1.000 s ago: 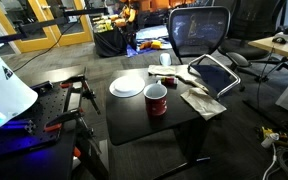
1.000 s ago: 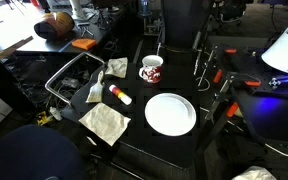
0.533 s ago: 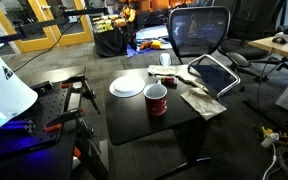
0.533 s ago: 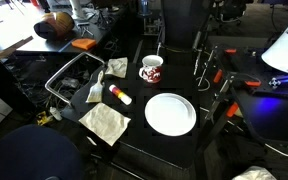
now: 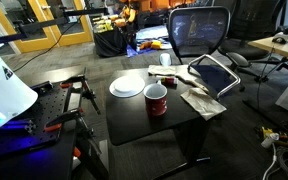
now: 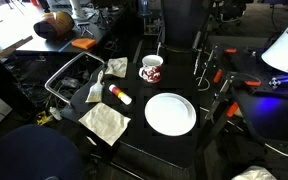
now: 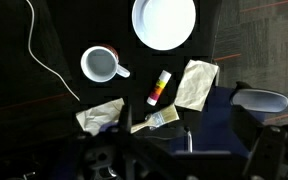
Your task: Put the glue stick in the mug cup
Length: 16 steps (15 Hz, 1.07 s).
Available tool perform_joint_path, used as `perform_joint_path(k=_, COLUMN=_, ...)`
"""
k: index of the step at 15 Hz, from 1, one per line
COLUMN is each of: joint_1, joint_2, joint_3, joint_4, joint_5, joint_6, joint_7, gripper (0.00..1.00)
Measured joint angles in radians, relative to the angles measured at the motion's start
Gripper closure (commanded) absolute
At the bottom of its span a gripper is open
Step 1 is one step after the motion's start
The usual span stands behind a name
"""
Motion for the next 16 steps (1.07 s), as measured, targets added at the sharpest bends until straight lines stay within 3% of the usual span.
perform_joint_path(k=3, joint_1=0.004, joint_2=0.051, joint_3=0.029, joint_4=0.001, joint_5=-0.001, joint_6=0.028, joint_7=0.088, gripper=0.00)
perform_joint_path(k=8, joint_1=0.038, joint_2=0.156, joint_3=0.064, joint_4=0.001, joint_5=-0.027, joint_6=0.170, joint_7=0.273, gripper=0.00)
perform_joint_path(k=16, joint_1=0.108, joint_2=0.339, joint_3=0.067, joint_4=0.002, joint_5=-0.136, joint_6=0.319, joint_7=0.590, gripper=0.00)
